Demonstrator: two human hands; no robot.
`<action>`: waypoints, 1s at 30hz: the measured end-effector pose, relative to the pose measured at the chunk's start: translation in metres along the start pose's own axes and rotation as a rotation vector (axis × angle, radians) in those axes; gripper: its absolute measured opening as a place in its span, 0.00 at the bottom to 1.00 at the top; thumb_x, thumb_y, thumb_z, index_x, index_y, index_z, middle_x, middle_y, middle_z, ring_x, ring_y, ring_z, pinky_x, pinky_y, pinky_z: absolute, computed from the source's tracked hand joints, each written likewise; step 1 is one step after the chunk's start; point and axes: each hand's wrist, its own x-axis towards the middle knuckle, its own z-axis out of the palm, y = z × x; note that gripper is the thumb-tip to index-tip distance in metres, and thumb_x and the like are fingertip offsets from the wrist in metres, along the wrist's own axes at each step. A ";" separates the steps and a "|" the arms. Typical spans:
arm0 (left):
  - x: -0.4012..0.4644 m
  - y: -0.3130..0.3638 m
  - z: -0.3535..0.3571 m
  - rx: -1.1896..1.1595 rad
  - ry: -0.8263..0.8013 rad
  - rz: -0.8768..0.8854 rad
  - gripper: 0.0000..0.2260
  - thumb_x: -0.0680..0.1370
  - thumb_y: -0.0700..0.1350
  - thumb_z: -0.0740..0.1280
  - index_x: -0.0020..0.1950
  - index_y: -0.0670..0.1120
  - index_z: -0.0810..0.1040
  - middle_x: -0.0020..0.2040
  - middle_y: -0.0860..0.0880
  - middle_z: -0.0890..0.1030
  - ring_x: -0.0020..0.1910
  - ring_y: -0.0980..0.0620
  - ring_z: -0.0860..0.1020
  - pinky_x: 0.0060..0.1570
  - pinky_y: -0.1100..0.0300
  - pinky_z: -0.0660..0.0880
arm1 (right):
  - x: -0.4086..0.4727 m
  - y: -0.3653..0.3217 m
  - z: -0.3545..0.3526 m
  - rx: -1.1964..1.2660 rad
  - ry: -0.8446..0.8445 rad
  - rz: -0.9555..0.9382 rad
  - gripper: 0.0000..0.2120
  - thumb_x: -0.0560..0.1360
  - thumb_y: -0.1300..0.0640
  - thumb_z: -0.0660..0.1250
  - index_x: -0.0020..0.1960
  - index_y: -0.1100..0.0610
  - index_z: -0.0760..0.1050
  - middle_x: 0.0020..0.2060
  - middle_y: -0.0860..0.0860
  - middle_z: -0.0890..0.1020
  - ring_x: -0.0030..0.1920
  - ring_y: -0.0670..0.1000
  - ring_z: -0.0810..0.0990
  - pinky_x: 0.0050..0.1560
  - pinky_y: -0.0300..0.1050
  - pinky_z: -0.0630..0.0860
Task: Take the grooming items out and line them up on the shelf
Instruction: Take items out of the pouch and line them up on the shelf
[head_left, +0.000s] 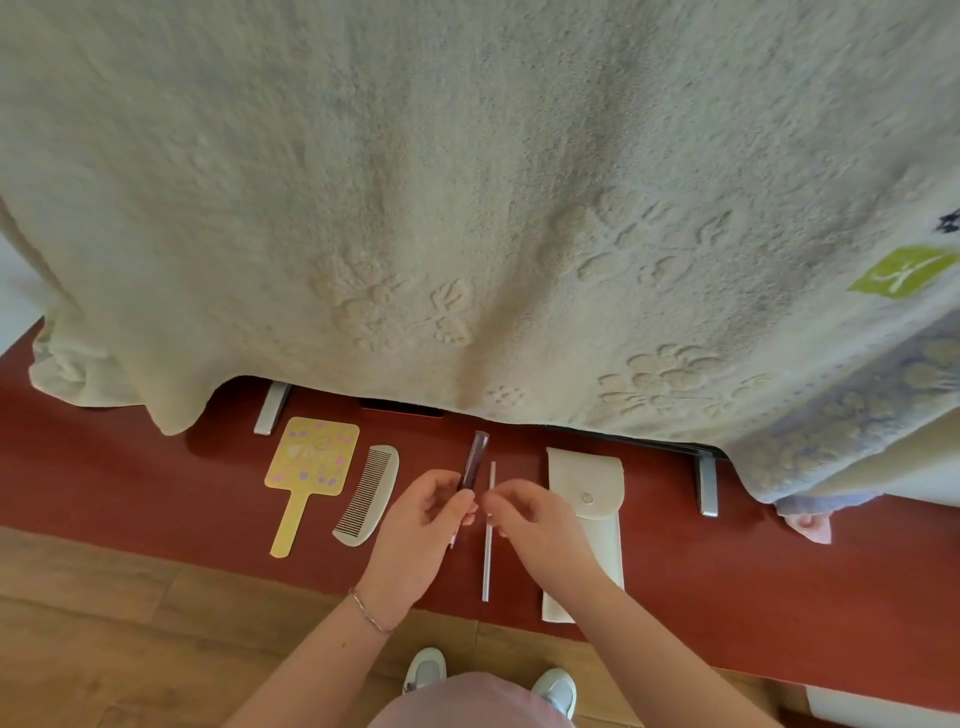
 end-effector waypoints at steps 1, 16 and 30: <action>0.000 -0.001 -0.002 0.071 -0.003 0.027 0.05 0.76 0.42 0.66 0.47 0.52 0.76 0.40 0.52 0.83 0.40 0.57 0.81 0.42 0.67 0.75 | 0.001 -0.002 -0.001 0.043 0.027 -0.019 0.04 0.75 0.49 0.63 0.46 0.43 0.77 0.41 0.43 0.83 0.44 0.42 0.80 0.47 0.38 0.78; -0.010 -0.002 -0.026 0.485 -0.035 0.183 0.04 0.75 0.48 0.66 0.49 0.54 0.77 0.42 0.58 0.80 0.46 0.64 0.75 0.43 0.72 0.71 | 0.006 -0.015 0.008 0.498 0.060 0.126 0.07 0.75 0.57 0.67 0.41 0.56 0.81 0.26 0.47 0.79 0.28 0.45 0.73 0.35 0.39 0.71; -0.028 0.005 -0.039 0.588 0.014 0.197 0.04 0.77 0.51 0.63 0.50 0.55 0.74 0.40 0.58 0.78 0.37 0.60 0.76 0.36 0.71 0.71 | 0.003 -0.024 0.027 0.647 0.065 0.233 0.09 0.76 0.56 0.65 0.43 0.60 0.81 0.27 0.51 0.77 0.27 0.45 0.71 0.30 0.36 0.69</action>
